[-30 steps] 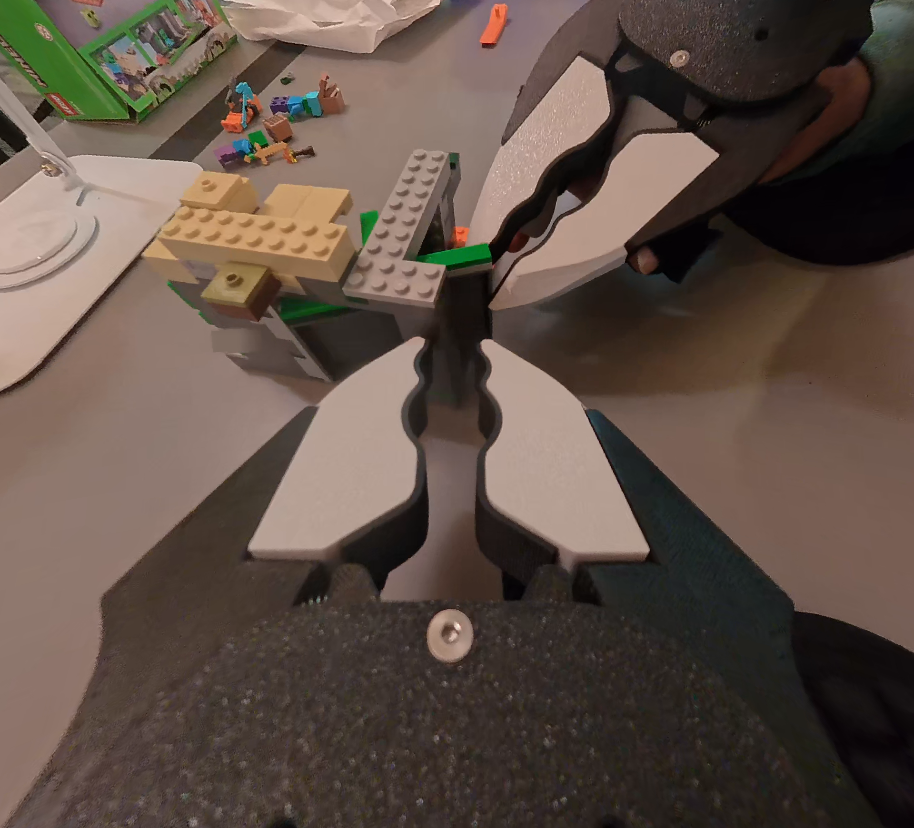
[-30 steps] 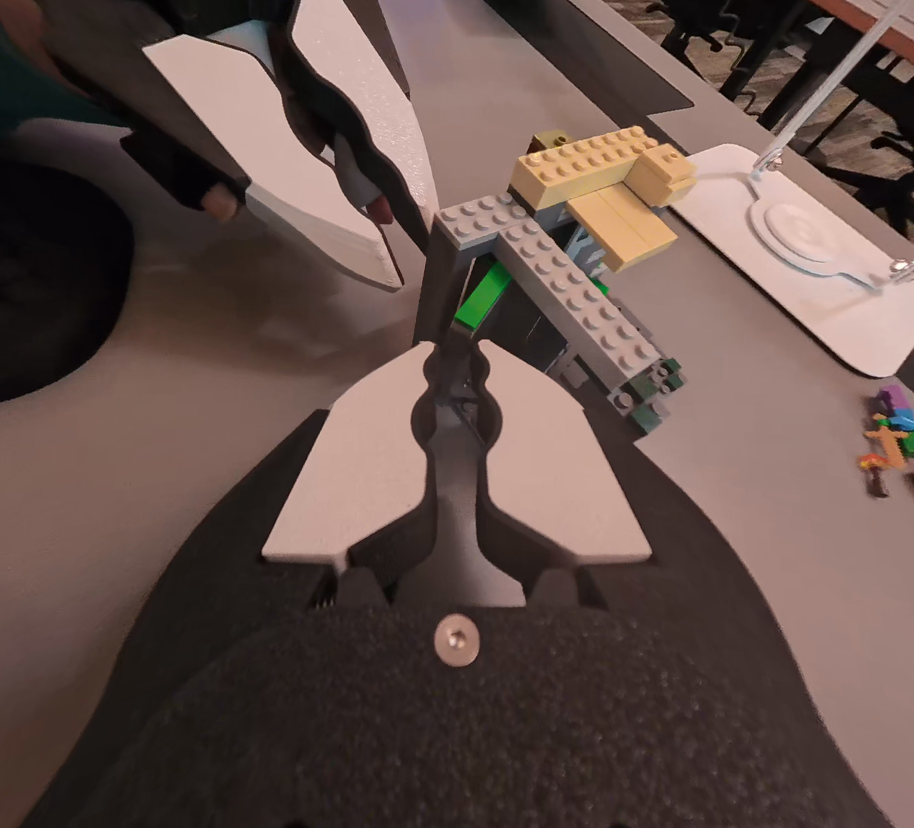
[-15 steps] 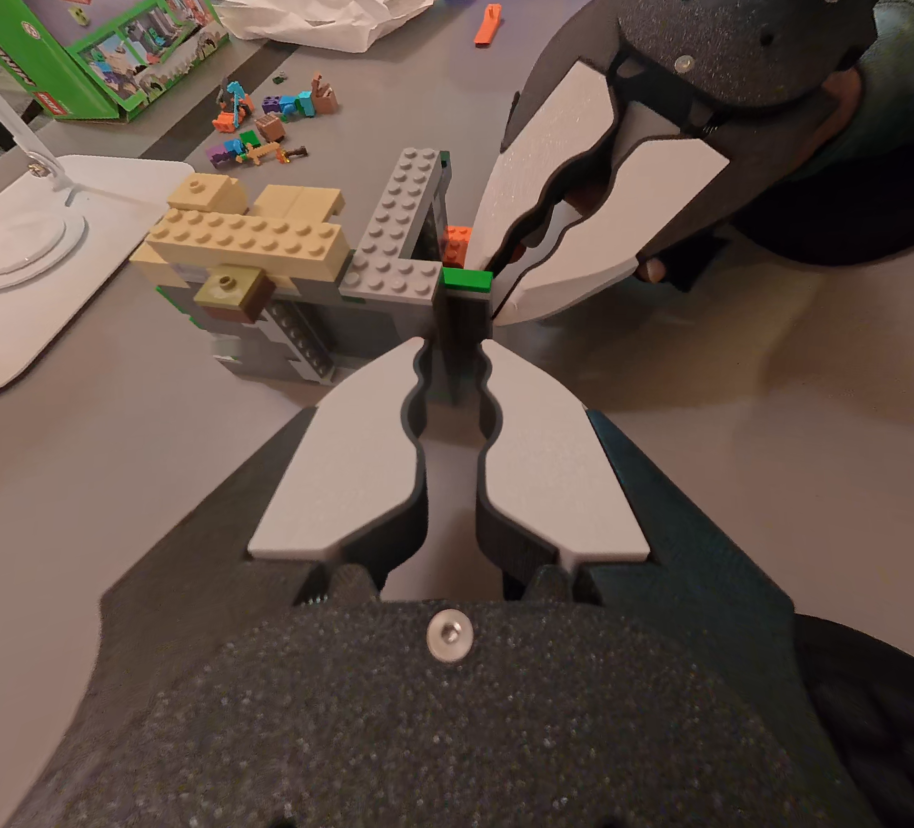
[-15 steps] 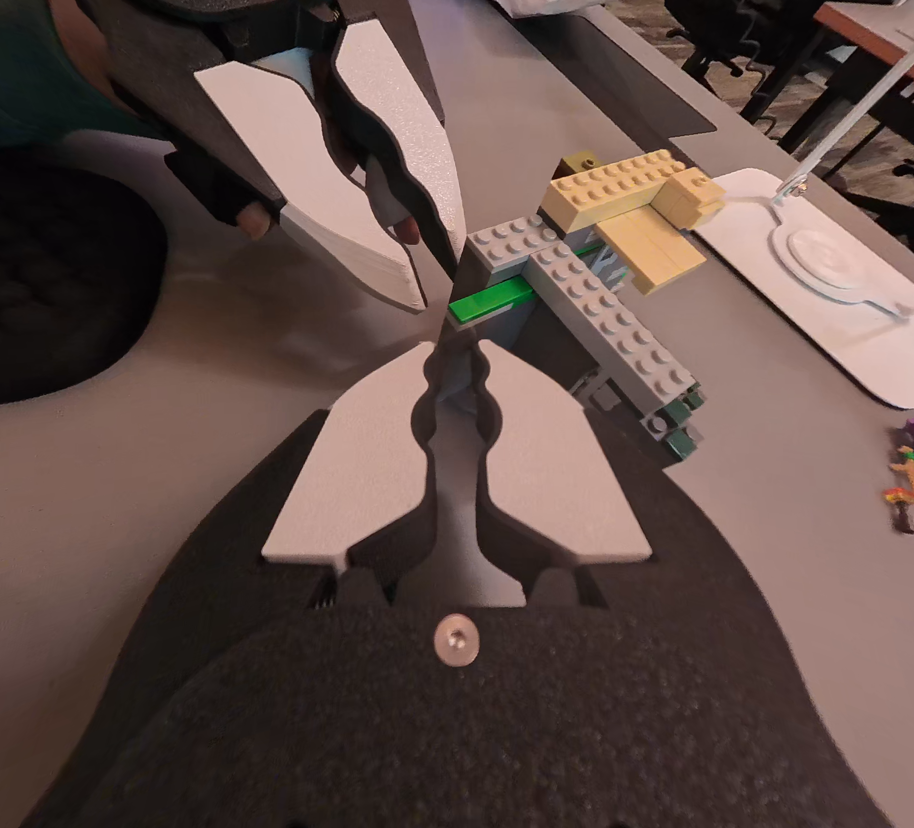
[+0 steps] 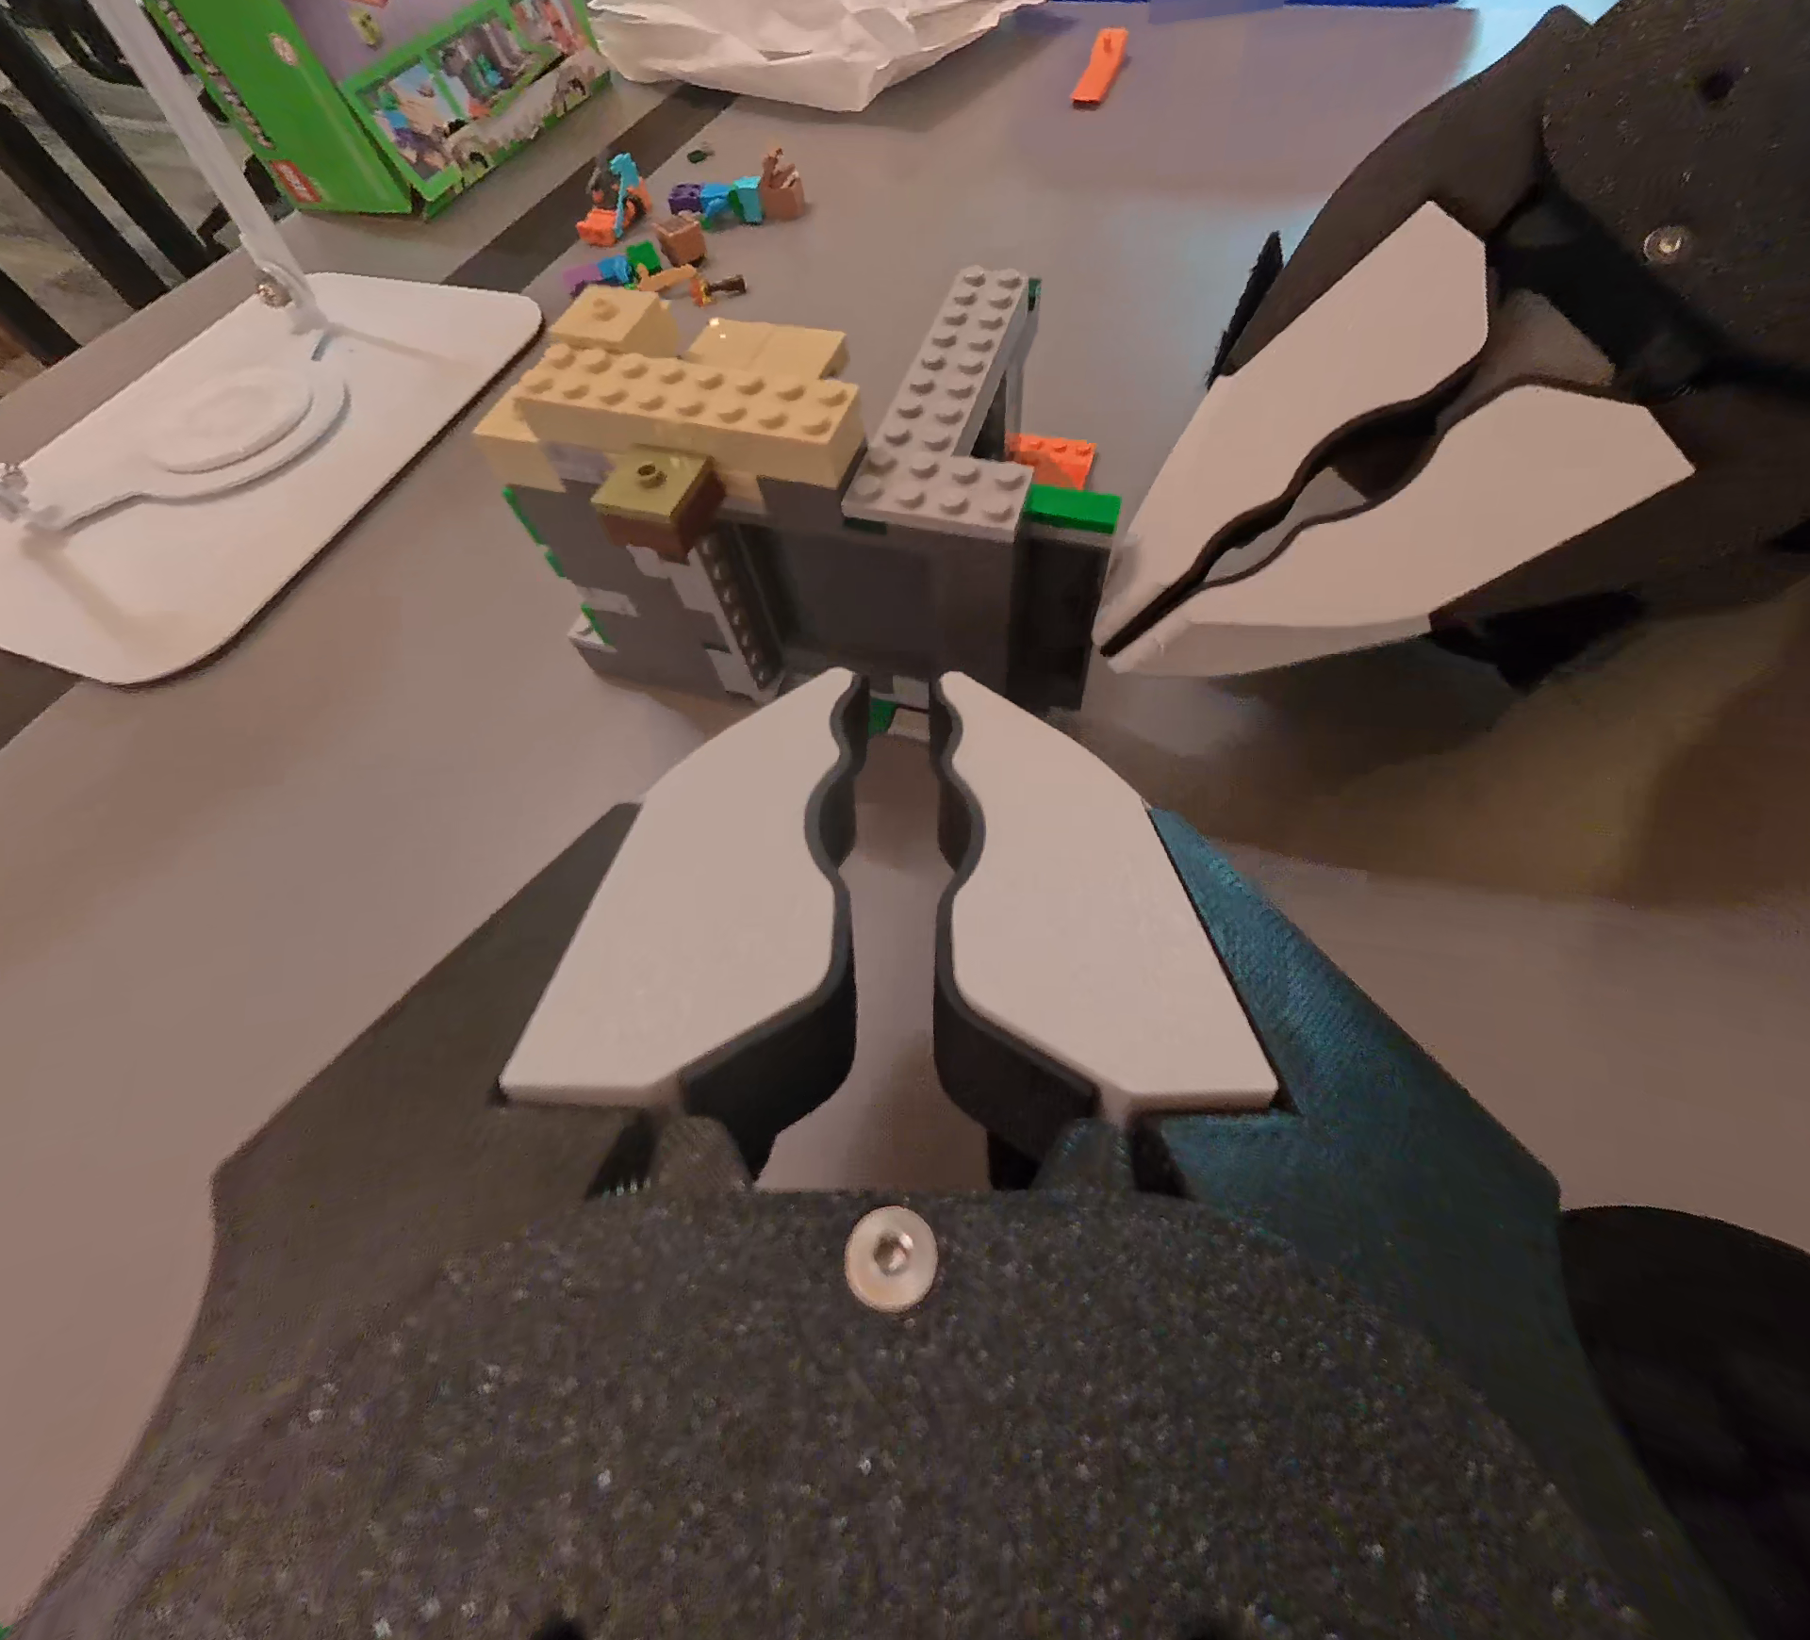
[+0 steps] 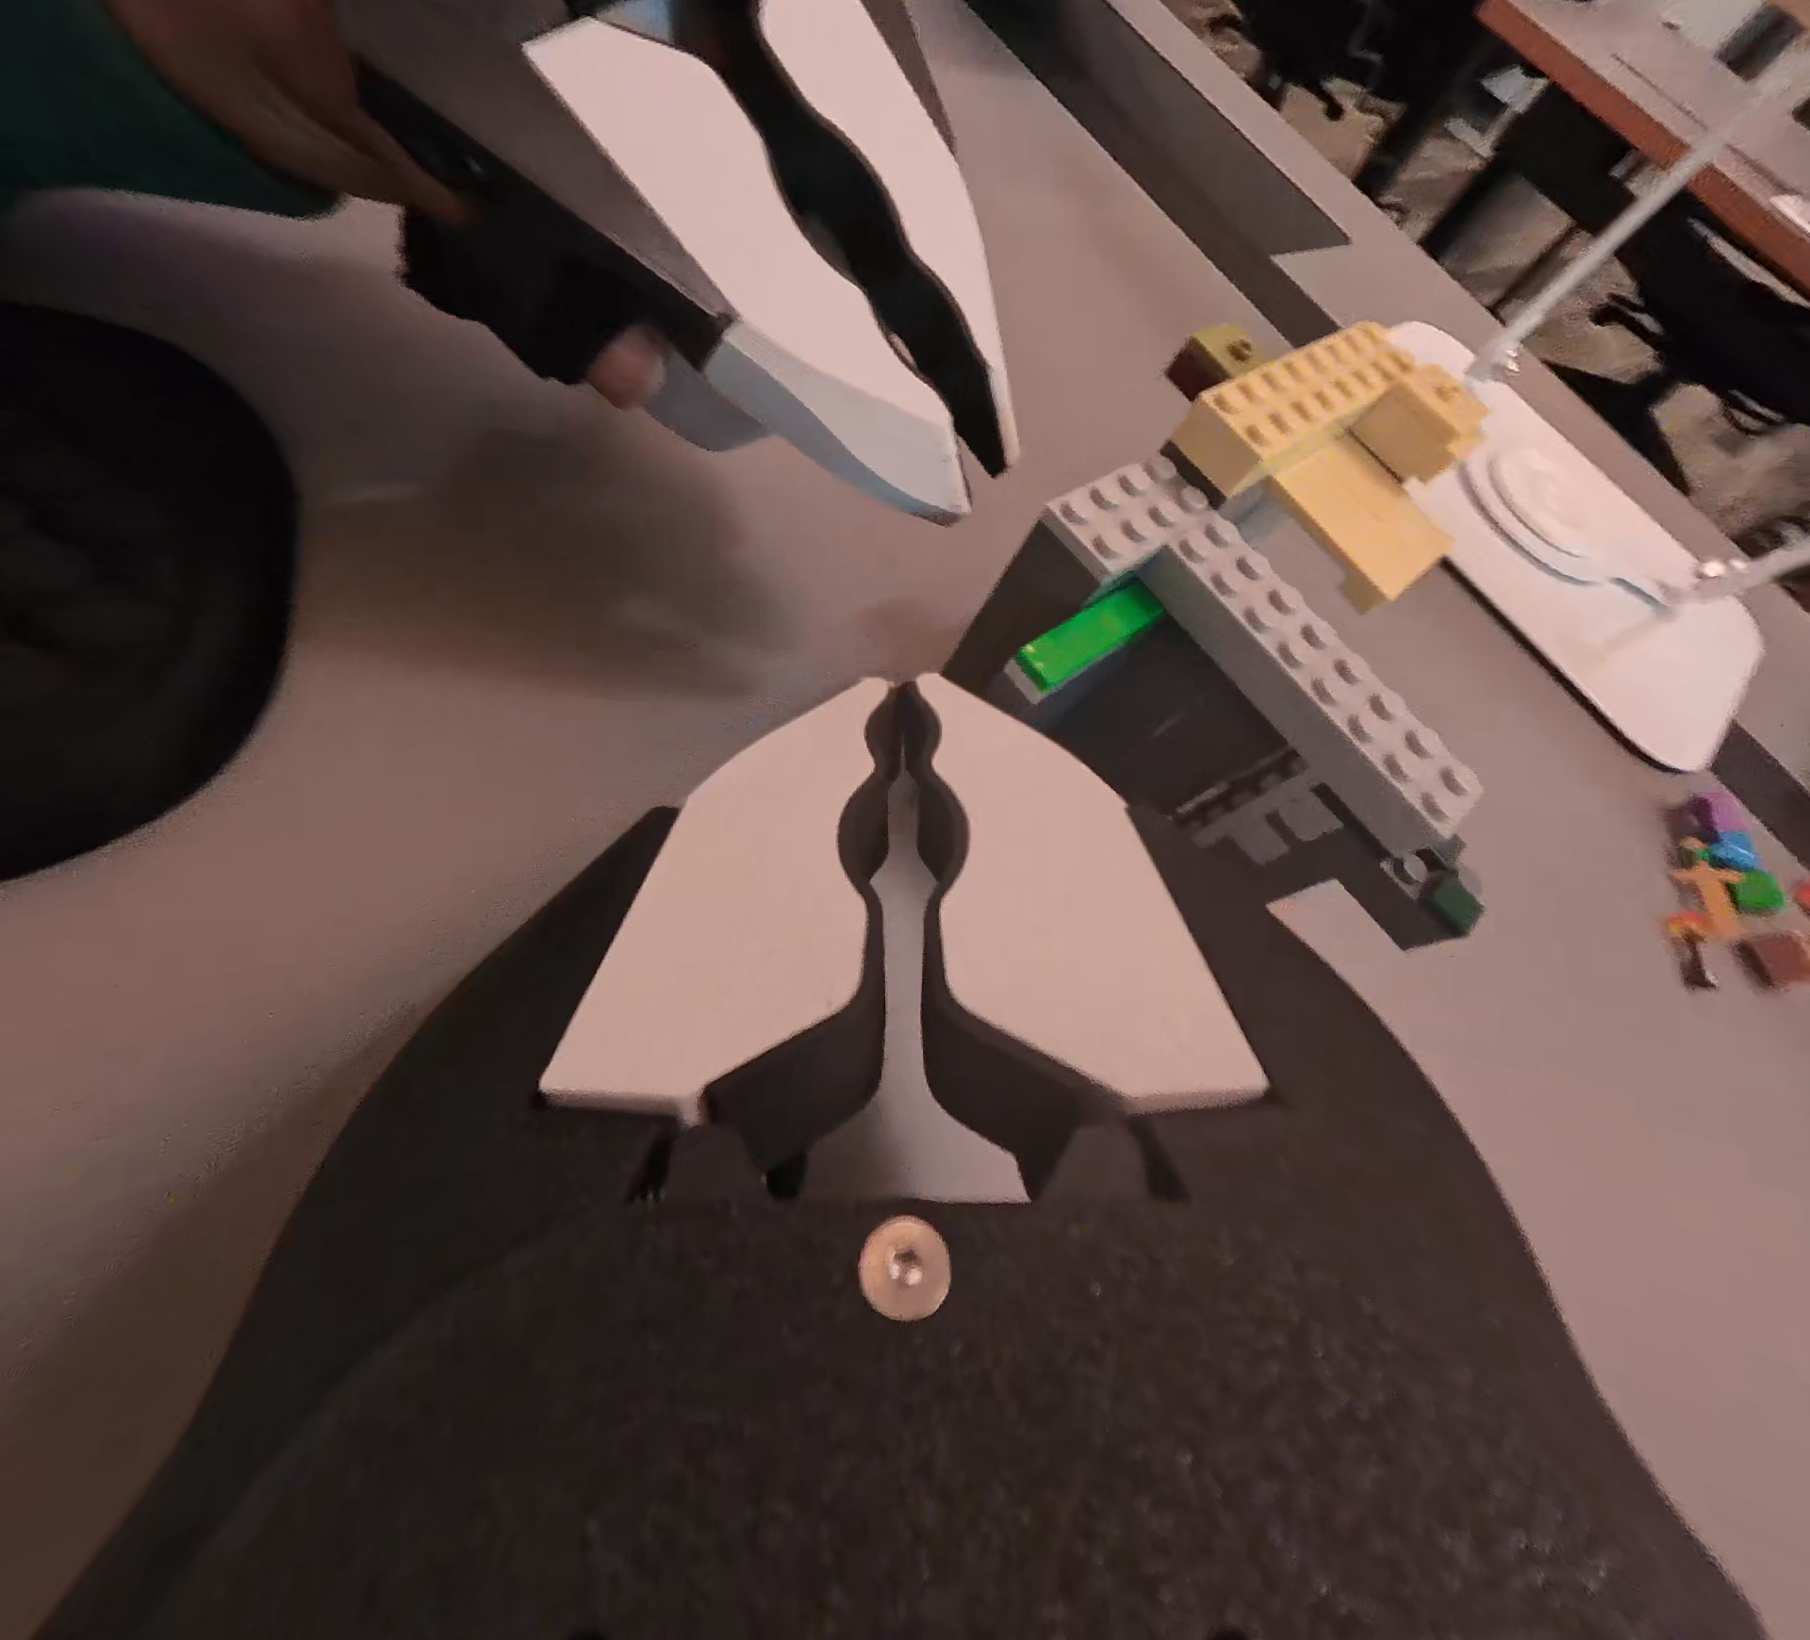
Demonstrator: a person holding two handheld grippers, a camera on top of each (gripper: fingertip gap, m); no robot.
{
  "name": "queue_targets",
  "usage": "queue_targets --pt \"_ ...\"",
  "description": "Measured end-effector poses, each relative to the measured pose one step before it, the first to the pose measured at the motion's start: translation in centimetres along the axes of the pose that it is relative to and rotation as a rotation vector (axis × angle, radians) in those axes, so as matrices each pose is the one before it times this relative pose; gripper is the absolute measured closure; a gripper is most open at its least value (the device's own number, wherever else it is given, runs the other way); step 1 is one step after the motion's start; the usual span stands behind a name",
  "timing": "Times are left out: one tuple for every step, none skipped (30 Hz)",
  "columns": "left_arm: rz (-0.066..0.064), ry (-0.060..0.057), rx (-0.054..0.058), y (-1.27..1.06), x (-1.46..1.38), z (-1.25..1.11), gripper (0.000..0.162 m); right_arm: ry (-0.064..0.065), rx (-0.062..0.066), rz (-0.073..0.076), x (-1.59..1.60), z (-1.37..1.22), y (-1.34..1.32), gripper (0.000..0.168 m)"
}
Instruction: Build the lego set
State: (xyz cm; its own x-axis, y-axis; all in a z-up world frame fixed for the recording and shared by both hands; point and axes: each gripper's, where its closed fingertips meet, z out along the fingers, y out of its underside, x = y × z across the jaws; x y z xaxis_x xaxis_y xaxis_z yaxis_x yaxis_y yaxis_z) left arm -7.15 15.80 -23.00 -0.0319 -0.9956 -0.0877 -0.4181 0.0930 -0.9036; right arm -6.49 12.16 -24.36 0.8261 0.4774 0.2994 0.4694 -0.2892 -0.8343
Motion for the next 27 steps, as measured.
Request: queue_targets --pt "-0.0022 -0.001 0.0018 0.053 -0.031 -0.051 0.151 0.0045 -0.0098 0.0063 0.235 -0.029 0.232 0.168" --pt "-0.0005 -0.0015 0.003 -0.017 -0.035 -0.047 0.151 -0.0017 -0.0026 0.0147 0.202 -0.114 0.156 0.168" --pt "0.0002 -0.0018 0.0013 -0.05 -0.028 -0.039 0.151 0.0031 -0.0008 0.0137 0.285 -0.134 0.151 0.168" --pt "0.0007 -0.0011 0.0019 -0.068 -0.004 -0.016 0.151 0.0082 -0.0022 0.0067 0.327 -0.125 0.165 0.168" --pt "0.0005 0.0011 0.0021 -0.052 0.028 -0.007 0.151 0.0155 -0.0039 0.0019 0.427 -0.098 0.178 0.168" --pt "0.0001 0.0018 -0.0004 0.026 0.045 0.018 0.151 0.0157 -0.003 0.0007 0.448 -0.102 0.141 0.168" --pt "0.0 0.0004 -0.0024 0.062 0.039 0.053 0.151 0.0049 0.0003 0.005 0.308 -0.077 0.064 0.168" --pt "0.0005 0.0011 -0.0026 0.051 0.044 0.057 0.151 -0.0059 0.0071 0.0105 0.123 -0.123 -0.096 0.168" --pt "0.001 0.0031 -0.0019 0.029 0.105 0.057 0.151 -0.017 0.0179 0.0064 -0.157 -0.178 -0.318 0.168" --pt "0.002 0.0031 -0.0012 -0.004 0.115 0.063 0.151 -0.0254 0.0257 -0.0083 -0.464 -0.214 -0.525 0.168" --pt "0.0039 0.0013 0.0002 -0.039 0.117 0.055 0.151 -0.0278 0.0242 -0.0228 -0.686 -0.145 -0.53 0.168" --pt "0.005 0.0012 0.0014 -0.075 0.115 0.056 0.151 -0.021 0.0138 -0.0295 -0.727 0.009 -0.393 0.168" --pt "0.0062 0.0035 0.0036 -0.126 0.164 0.041 0.151 -0.0065 0.0002 -0.0289 -0.549 0.157 -0.156 0.168" --pt "0.0067 0.004 0.0084 -0.206 0.175 0.036 0.149 0.0052 -0.0079 -0.0235 -0.342 0.228 0.015 0.168" --pt "0.0077 0.0009 0.0103 -0.296 0.15 -0.009 0.147 0.0034 -0.0092 -0.0157 -0.26 0.229 0.095 0.168" --pt "0.0125 0.0006 0.0072 -0.329 0.123 -0.047 0.144 -0.0003 -0.0076 -0.0039 -0.195 0.173 0.108 0.163" --pt "0.0198 -0.0009 0.005 -0.37 0.11 -0.106 0.142 -0.0004 -0.0069 0.0098 -0.073 0.081 0.082 0.154" --pt "0.0291 -0.0077 0.0027 -0.414 0.0 -0.167 0.141 -0.0014 -0.0042 0.017 0.022 -0.026 0.044 0.148" --pt "0.036 -0.0078 0.0025 -0.479 -0.021 -0.211 0.14 0.0041 -0.0023 0.017 0.128 -0.111 0.011 0.144" --pt "0.0382 -0.006 -0.0001 -0.5 -0.094 -0.253 0.14 0.0126 -0.0028 0.0116 0.244 -0.169 0.008 0.14" --pt "0.0394 -0.006 -0.0055 -0.498 -0.212 -0.26 0.14 0.0192 -0.0021 0.0062 0.329 -0.197 0.001 0.138" --pt "0.041 -0.0049 -0.0131 -0.426 -0.323 -0.229 0.14 0.0232 0.0008 0.0057 0.386 -0.188 -0.043 0.137" --pt "0.0433 0.0037 -0.0194 -0.355 -0.321 -0.175 0.139 0.0212 0.0024 0.0085 0.384 -0.157 -0.058 0.136" --pt "0.0419 0.0107 -0.0187 -0.401 -0.326 -0.123 0.139 0.0174 0.0 0.0123 0.351 -0.079 -0.048 0.134" --pt "0.0414 0.0251 -0.0183 -0.439 -0.224 -0.043 0.138 0.0143 -0.0016 0.0147 0.321 0.018 -0.059 0.133" --pt "0.0383 0.0364 -0.0257 -0.375 -0.153 0.036 0.137 0.011 -0.0027 0.0148 0.277 0.103 -0.091 0.132" --pt "0.0398 0.04 -0.0343 -0.269 -0.177 0.121 0.136 0.0093 -0.0041 0.0141 0.236 0.168 -0.131 0.131"
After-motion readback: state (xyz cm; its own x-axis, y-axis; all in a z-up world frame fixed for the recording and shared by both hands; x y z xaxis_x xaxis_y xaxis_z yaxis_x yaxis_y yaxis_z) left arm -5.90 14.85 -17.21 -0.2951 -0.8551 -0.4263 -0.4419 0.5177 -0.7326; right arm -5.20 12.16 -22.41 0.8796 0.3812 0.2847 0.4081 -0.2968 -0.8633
